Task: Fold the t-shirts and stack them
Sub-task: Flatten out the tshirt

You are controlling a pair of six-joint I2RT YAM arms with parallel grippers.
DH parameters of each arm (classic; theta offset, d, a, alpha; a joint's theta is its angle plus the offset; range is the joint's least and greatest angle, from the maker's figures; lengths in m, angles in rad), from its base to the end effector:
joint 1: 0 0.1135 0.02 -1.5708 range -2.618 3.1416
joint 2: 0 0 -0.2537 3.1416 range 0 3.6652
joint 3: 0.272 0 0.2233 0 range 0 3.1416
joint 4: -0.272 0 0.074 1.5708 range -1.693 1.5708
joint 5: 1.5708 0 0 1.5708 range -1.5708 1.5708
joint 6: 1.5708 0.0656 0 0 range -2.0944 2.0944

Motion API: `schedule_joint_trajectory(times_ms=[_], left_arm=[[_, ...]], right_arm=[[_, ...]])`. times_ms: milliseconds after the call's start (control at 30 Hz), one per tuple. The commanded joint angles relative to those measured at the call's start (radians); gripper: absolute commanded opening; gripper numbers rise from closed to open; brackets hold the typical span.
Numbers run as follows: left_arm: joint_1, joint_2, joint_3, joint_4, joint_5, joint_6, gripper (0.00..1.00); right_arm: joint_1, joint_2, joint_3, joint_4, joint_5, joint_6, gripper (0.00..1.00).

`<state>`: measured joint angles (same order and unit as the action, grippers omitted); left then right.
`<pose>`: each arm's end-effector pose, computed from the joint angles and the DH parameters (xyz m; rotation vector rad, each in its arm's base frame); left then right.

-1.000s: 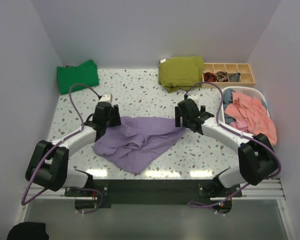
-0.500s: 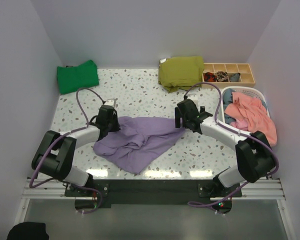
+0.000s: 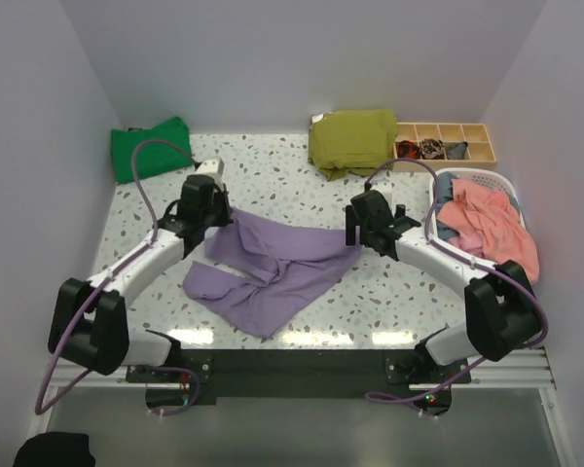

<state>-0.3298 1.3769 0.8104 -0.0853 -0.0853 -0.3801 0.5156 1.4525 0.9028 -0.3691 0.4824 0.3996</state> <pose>0.2815 -0.0904 0.2131 -0.1034 2.2336 -0.2950 0.2629 0.1140 0.1992 0.0589 2.3576 -0.1676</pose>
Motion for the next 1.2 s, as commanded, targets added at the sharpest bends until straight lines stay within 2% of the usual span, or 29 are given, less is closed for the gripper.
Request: schedule_joint_trajectory(times_ms=[0,167,367,467,533,633,667,867,1033,1167], left_arm=[[-0.002,-0.145,0.244,-0.099,-0.044,0.076,0.00],[0.000,-0.223,0.375,-0.195,-0.112,0.107,0.00],[0.024,-0.240,0.314,-0.165,-0.218,0.150,0.00],[0.038,-0.220,0.245,-0.096,-0.200,0.142,0.00],[0.043,-0.197,0.219,-0.055,-0.180,0.127,0.00],[0.044,-0.153,0.236,-0.025,-0.162,0.130,0.00],[0.044,-0.138,0.252,-0.028,-0.157,0.133,0.00],[0.046,0.010,0.459,-0.048,-0.054,0.165,0.00],[0.048,0.132,0.582,-0.024,0.053,0.170,0.00],[0.048,0.223,0.662,-0.030,0.166,0.172,0.00]], right_arm=[[-0.012,-0.043,-0.001,0.006,0.045,0.002,0.99],[-0.045,-0.050,-0.015,0.024,-0.011,0.018,0.99],[-0.055,-0.040,-0.035,0.081,-0.165,0.027,0.99],[-0.057,-0.020,-0.036,0.123,-0.301,0.013,0.99],[-0.054,-0.008,-0.030,0.147,-0.476,-0.005,0.97],[-0.033,-0.001,-0.051,0.203,-0.673,0.011,0.95],[-0.010,-0.013,-0.059,0.216,-0.688,0.012,0.95],[0.219,-0.032,-0.062,0.214,-0.616,0.031,0.96],[0.424,0.072,0.047,0.164,-0.493,-0.004,0.96],[0.518,0.184,0.123,0.177,-0.447,-0.036,0.96]])
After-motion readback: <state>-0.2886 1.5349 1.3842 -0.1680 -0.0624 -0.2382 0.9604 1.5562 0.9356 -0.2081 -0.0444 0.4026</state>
